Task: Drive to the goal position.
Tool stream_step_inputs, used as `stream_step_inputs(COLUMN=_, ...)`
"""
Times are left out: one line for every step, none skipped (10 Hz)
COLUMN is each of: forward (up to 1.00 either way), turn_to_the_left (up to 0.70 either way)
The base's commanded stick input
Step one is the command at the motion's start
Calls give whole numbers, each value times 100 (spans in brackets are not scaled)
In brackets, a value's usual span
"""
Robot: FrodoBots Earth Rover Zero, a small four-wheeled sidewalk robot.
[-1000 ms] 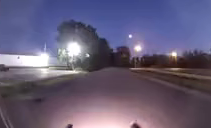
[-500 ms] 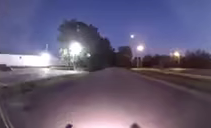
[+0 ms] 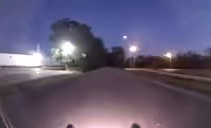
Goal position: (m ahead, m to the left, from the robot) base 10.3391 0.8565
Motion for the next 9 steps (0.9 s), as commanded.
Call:
stream_step_inputs(forward=100, turn_to_the_left=0)
stream_step_inputs(forward=100, turn_to_the_left=0)
stream_step_inputs(forward=100, turn_to_the_left=0)
stream_step_inputs(forward=100, turn_to_the_left=0)
stream_step_inputs(forward=100, turn_to_the_left=0)
stream_step_inputs(forward=100, turn_to_the_left=0)
stream_step_inputs(forward=100, turn_to_the_left=0)
stream_step_inputs(forward=100, turn_to_the_left=0)
stream_step_inputs(forward=100, turn_to_the_left=0)
